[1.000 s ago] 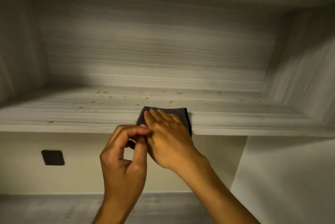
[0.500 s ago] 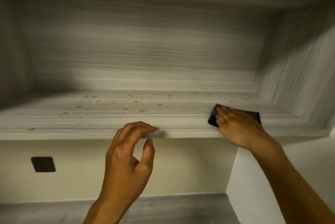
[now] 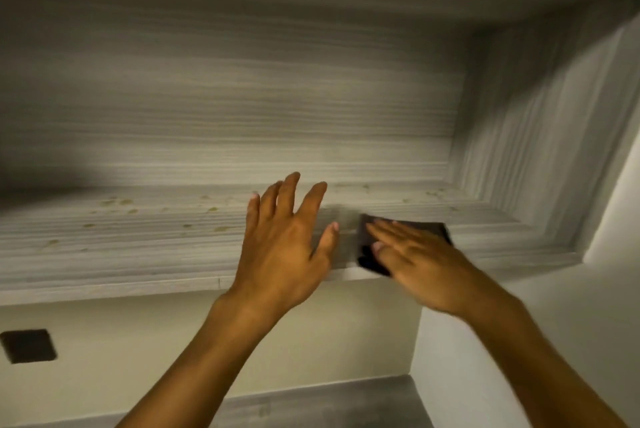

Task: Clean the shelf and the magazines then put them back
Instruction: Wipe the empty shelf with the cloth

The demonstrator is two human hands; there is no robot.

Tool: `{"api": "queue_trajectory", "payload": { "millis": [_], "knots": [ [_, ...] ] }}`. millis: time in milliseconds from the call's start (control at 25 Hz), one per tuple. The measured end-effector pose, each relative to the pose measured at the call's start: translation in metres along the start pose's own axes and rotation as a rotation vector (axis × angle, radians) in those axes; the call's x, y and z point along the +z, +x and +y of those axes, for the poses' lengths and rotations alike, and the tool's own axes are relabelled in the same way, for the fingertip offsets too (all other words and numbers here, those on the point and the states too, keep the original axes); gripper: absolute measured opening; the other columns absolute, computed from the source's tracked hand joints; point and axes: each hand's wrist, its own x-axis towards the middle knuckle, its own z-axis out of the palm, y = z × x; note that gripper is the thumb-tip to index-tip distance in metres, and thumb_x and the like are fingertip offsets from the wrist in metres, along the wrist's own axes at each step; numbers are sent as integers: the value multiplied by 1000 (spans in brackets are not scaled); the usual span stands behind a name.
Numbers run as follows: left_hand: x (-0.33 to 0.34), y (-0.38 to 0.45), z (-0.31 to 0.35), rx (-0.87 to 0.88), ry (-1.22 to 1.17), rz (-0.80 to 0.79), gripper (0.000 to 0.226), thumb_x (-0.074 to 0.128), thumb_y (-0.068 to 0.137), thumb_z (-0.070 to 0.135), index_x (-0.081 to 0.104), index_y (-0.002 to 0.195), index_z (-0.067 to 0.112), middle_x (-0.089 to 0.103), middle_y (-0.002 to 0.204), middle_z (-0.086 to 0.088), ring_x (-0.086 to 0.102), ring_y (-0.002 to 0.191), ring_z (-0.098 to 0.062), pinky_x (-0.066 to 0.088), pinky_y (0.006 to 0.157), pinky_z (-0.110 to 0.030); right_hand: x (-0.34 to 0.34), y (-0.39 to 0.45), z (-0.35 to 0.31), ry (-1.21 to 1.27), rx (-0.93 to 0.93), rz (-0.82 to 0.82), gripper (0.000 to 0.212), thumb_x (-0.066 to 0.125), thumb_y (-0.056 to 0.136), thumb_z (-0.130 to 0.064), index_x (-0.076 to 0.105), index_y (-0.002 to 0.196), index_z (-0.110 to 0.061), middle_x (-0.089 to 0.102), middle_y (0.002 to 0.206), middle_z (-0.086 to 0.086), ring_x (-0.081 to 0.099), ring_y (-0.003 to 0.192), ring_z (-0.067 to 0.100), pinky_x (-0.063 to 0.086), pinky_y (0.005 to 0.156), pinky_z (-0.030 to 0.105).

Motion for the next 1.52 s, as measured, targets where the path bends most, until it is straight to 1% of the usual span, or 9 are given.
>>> {"api": "queue_trajectory", "payload": {
  "millis": [120, 240, 440, 600, 720, 960, 1160, 1360, 1520],
  "knots": [
    [9, 14, -8, -11, 174, -145, 72, 1, 89, 71, -4, 152, 37, -17, 161, -1, -16, 148, -23, -10, 119, -48, -17, 8, 72, -6, 186, -52, 49, 21, 105, -38, 25, 151, -19, 17, 160, -4, 14, 147, 13, 7, 119, 26],
    [15, 11, -10, -57, 187, -191, 71, 1, 90, 70, -14, 151, 36, -24, 159, -1, -21, 146, -22, -16, 117, -50, -29, 12, 106, 30, 393, -146, 54, 20, 106, -38, 6, 154, -17, 4, 162, -2, 9, 148, 13, 1, 118, 23],
    [14, 10, -9, -44, 196, -163, 71, -12, 85, 70, -24, 147, 38, -30, 156, 0, -26, 144, -21, -16, 117, -49, -18, 15, 56, -145, 199, -146, 52, 15, 107, -32, 0, 154, -15, -4, 160, -5, -2, 149, 15, -4, 116, 25],
    [16, 9, -9, -48, 195, -177, 75, -16, 76, 72, -29, 144, 42, -33, 155, 3, -28, 143, -19, -17, 116, -45, -12, 5, 20, -26, 10, -191, 52, 15, 106, -38, -2, 153, -27, -7, 160, -12, -7, 145, 3, -8, 114, 20],
    [16, 11, -7, -48, 184, -202, 77, -17, 73, 73, -30, 143, 43, -35, 154, 4, -30, 143, -19, -17, 117, -44, -19, 17, 47, 81, 87, -237, 53, 20, 105, -40, -1, 153, -28, -3, 158, -16, -6, 144, 0, -9, 108, 15],
    [16, 9, -4, -50, 179, -203, 75, -22, 73, 66, -32, 143, 40, -37, 153, 4, -32, 142, -19, -15, 118, -46, -33, 77, 128, 149, 335, -254, 56, 22, 105, -45, 2, 154, -27, -1, 162, -6, 1, 148, 12, -3, 118, 29],
    [12, 10, -7, -62, 182, -201, 76, -23, 72, 67, -32, 142, 41, -36, 153, 4, -31, 142, -18, -15, 118, -45, -28, 102, 134, 121, 345, -226, 58, 21, 105, -43, 3, 155, -21, 4, 162, -1, 9, 148, 16, 3, 119, 30],
    [14, 10, -7, -63, 191, -212, 75, -23, 72, 67, -32, 141, 42, -36, 153, 5, -32, 142, -17, -14, 119, -42, -24, 62, 123, 194, 203, -248, 55, 26, 105, -42, 5, 154, -31, 2, 158, -17, 3, 146, 5, -4, 113, 20],
    [16, 12, -3, -72, 186, -202, 68, -20, 75, 68, -36, 138, 46, -36, 153, 7, -32, 141, -15, -15, 119, -41, -27, 53, 127, 251, 172, -284, 52, 27, 105, -37, 8, 153, -35, 5, 156, -21, 2, 146, 3, -3, 118, 24]
  ]
}}
